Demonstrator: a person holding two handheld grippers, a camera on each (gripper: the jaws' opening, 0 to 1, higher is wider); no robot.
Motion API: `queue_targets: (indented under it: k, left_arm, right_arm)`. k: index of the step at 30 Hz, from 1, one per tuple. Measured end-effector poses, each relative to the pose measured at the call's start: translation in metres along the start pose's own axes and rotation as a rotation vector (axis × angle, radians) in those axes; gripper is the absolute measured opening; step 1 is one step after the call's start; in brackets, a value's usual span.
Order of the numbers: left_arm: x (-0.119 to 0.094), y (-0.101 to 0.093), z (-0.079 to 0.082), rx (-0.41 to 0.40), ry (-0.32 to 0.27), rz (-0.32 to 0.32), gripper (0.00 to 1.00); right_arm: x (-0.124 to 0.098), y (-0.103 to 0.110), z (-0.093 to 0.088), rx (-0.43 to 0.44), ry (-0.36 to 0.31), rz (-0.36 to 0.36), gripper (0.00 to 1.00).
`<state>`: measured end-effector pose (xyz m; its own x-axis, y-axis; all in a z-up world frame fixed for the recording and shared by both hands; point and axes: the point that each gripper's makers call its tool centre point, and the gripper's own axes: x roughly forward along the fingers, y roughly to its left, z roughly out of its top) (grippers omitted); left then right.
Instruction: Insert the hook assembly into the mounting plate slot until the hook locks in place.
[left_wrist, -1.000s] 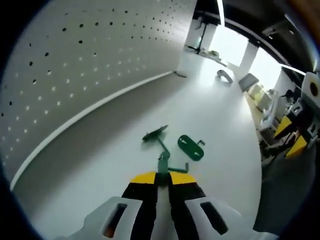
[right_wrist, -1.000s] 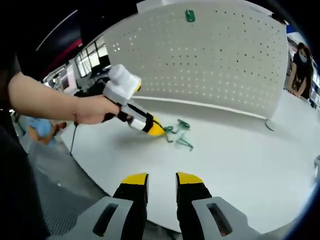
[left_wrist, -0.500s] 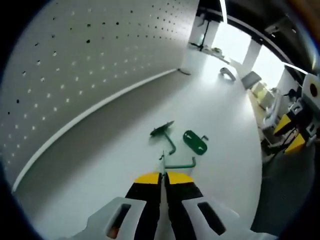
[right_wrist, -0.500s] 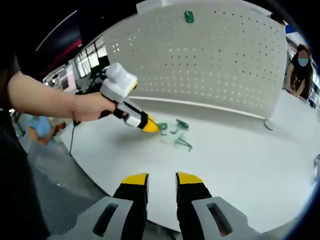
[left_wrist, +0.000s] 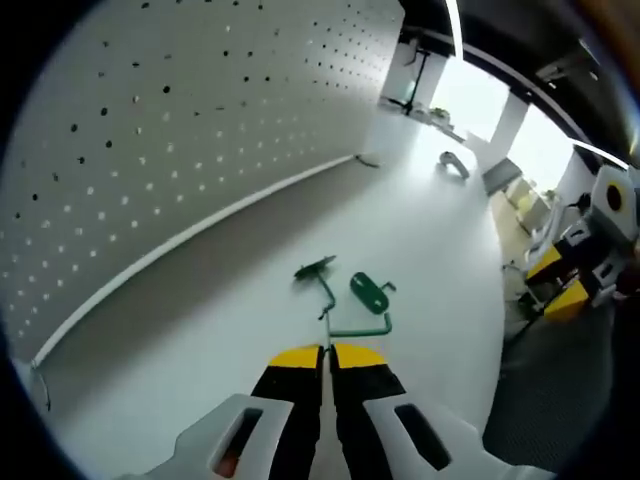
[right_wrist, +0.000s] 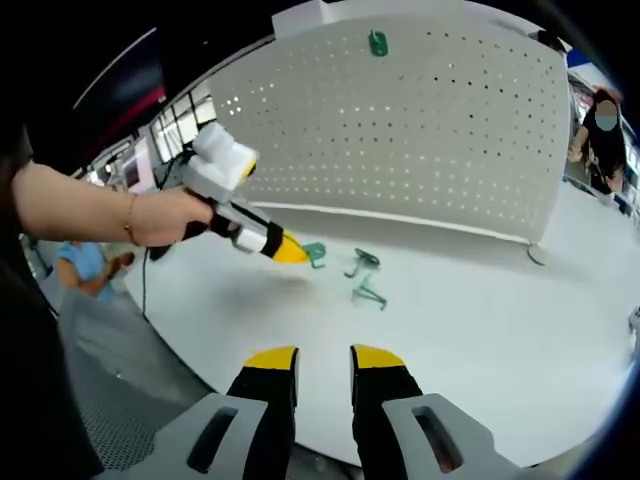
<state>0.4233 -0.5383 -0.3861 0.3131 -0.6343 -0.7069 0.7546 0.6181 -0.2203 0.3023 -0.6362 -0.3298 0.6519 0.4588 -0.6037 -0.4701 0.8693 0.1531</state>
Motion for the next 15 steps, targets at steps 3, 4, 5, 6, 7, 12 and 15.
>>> queue_targets:
  k: [3,4,5,6,7,12,15]
  left_arm:
    - [-0.008,-0.005,0.001,-0.031,-0.010,-0.004,0.02]
    - [-0.010,-0.006,0.001,-0.044,-0.012,-0.006,0.02]
    - [-0.013,-0.008,0.002,-0.055,-0.016,-0.005,0.02]
    - [-0.015,-0.009,0.001,-0.061,-0.017,-0.006,0.02]
    - [-0.018,-0.012,0.001,-0.066,-0.018,-0.007,0.02]
    - [-0.029,-0.022,0.001,-0.068,-0.025,-0.013,0.02]
    - [-0.036,-0.025,0.002,-0.092,-0.031,-0.009,0.02]
  right_arm:
    - [-0.002,0.001,0.003,-0.006,-0.011,0.003,0.19]
    - [-0.003,0.001,0.003,-0.007,-0.014,0.003,0.19]
    - [-0.004,0.001,0.004,-0.008,-0.017,0.003,0.19]
    - [-0.004,0.001,0.004,-0.008,-0.019,0.003,0.19]
    - [-0.005,0.001,0.004,-0.008,-0.021,0.004,0.19]
    - [-0.006,0.005,0.003,-0.021,-0.023,0.012,0.19]
    - [-0.008,0.008,0.005,-0.026,-0.032,0.014,0.19]
